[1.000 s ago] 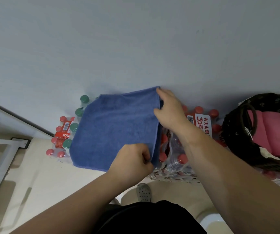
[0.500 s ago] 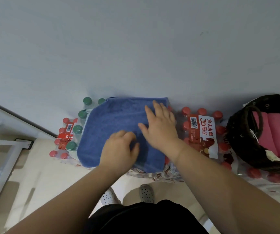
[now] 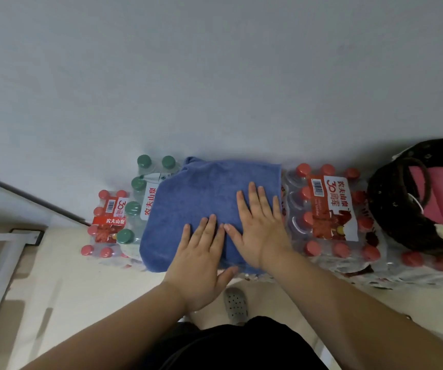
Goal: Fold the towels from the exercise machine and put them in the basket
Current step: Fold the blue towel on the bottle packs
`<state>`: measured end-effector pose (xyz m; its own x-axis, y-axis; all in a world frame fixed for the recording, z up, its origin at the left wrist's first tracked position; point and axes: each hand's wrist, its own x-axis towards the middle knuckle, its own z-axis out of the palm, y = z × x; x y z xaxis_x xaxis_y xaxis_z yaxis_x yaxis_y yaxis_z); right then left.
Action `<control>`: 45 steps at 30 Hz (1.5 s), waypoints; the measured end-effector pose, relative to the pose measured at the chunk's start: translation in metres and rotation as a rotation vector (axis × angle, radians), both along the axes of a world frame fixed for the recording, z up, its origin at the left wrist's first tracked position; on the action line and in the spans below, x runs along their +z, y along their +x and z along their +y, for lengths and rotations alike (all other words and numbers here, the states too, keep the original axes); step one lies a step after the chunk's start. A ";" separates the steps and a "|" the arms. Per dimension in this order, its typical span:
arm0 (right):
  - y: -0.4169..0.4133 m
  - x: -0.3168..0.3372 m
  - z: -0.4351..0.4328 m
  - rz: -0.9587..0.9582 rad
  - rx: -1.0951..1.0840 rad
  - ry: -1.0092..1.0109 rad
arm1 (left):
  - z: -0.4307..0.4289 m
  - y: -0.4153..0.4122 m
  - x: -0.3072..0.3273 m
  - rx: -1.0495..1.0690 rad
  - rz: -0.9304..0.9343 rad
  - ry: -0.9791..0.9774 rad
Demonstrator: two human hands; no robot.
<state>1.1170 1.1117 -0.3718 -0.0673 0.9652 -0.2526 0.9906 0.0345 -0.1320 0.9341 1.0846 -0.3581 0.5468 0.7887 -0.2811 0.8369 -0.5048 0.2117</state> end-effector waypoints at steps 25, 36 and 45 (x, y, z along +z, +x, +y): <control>0.062 0.027 0.090 0.033 -0.202 0.062 | 0.173 -0.024 0.049 0.063 0.156 0.063; 0.079 0.041 0.070 0.171 0.043 0.235 | 0.147 -0.054 0.078 0.114 0.111 -0.028; 0.091 0.104 0.020 0.666 0.069 0.229 | 0.102 -0.094 0.115 0.279 -0.416 -0.107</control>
<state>1.2081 1.1314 -0.2677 -0.1999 0.9771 0.0724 0.6960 0.1936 -0.6915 0.8397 1.1870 -0.2426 0.4024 0.8992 -0.1718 0.7706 -0.2313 0.5939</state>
